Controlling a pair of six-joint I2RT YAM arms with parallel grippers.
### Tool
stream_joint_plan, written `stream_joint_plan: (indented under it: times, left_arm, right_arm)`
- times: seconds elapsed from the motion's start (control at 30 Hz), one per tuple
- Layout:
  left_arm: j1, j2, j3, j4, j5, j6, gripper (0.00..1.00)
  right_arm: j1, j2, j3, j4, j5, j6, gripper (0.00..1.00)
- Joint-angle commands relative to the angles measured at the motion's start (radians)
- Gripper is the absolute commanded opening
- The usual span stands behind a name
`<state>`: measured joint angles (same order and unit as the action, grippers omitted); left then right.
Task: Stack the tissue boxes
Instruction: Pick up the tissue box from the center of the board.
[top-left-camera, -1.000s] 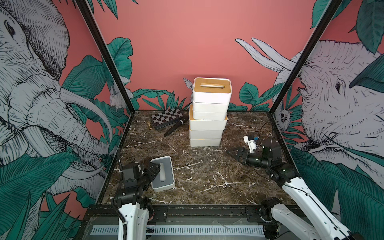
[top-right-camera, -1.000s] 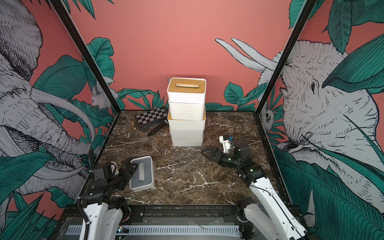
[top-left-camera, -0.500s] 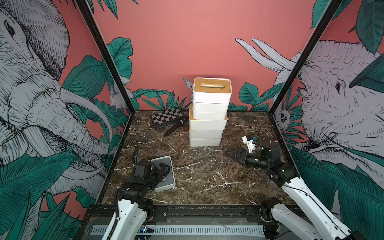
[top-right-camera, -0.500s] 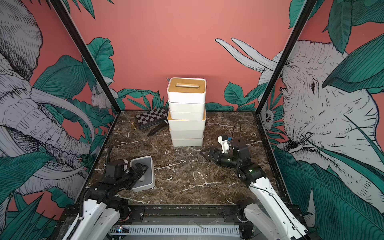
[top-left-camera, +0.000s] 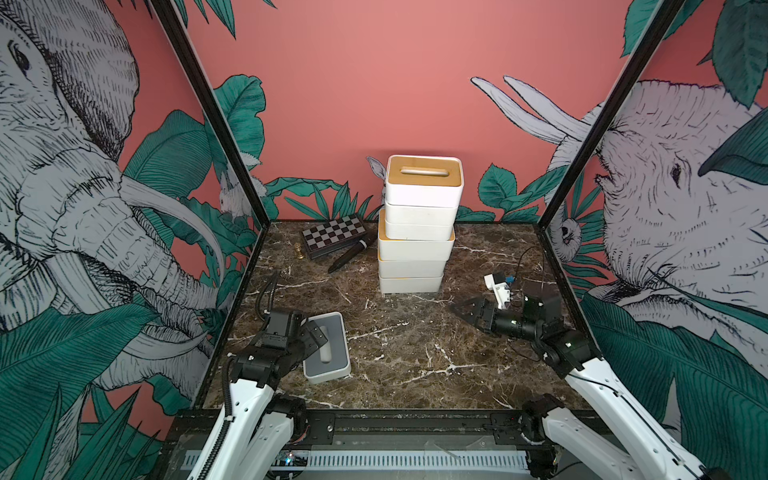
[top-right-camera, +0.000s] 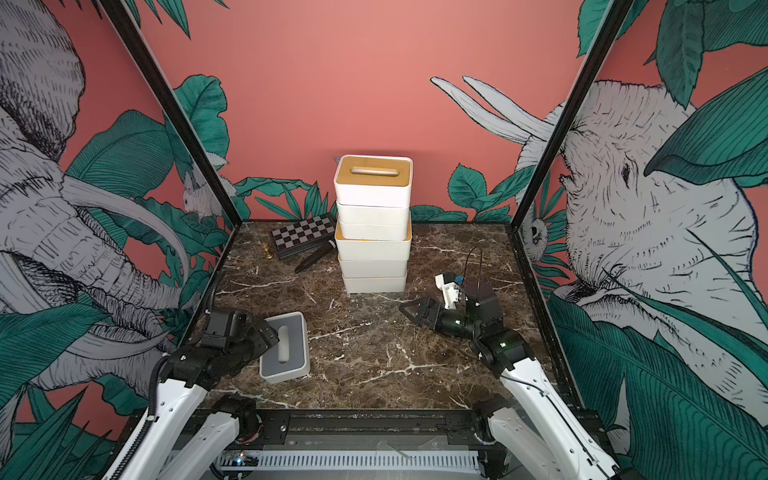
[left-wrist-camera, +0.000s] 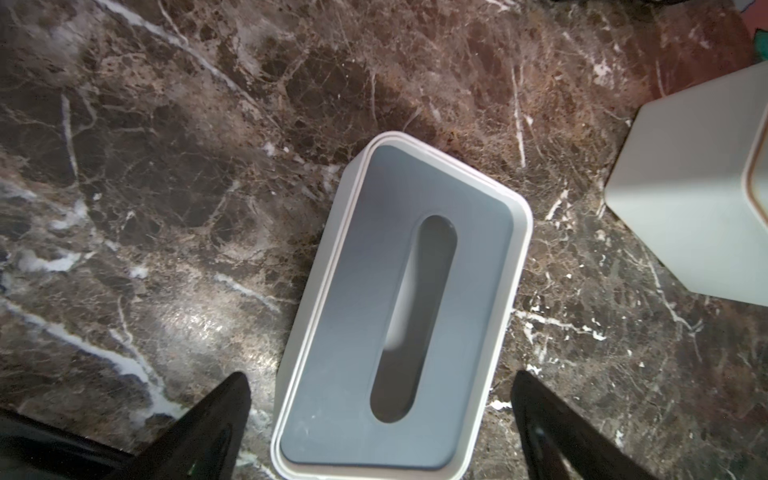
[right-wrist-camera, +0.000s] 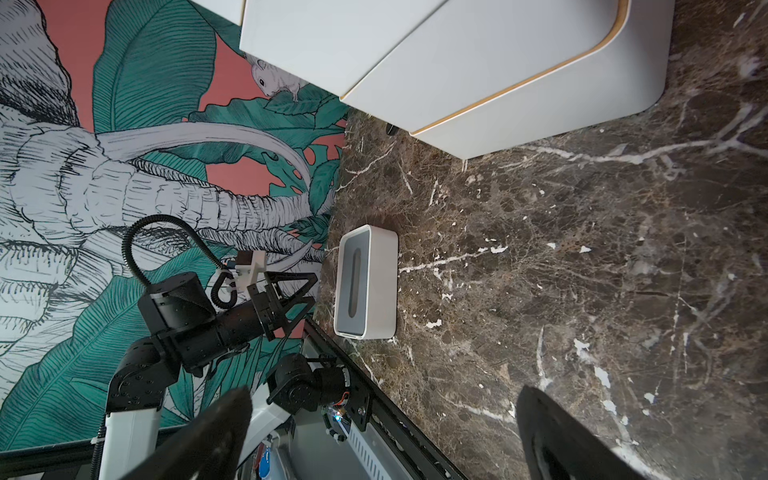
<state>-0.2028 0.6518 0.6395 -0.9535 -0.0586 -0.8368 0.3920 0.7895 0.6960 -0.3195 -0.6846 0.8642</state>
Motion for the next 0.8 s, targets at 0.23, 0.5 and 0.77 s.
stream_joint_plan:
  times: [0.23, 0.5, 0.77]
  left_arm:
    - [0.018, 0.035, -0.123, 0.122, 0.151, 0.062, 1.00]
    - [-0.049, 0.028, -0.198, 0.250, 0.218, -0.055, 1.00]
    - [-0.270, 0.064, -0.172, 0.341, 0.081, -0.245, 1.00]
  right_arm:
    - [0.033, -0.005, -0.039, 0.038, 0.020, 0.001, 0.99]
    - [0.039, 0.009, -0.070, 0.076, 0.022, 0.015, 0.99]
    - [0.045, 0.016, -0.075, 0.081, 0.022, 0.013, 0.99]
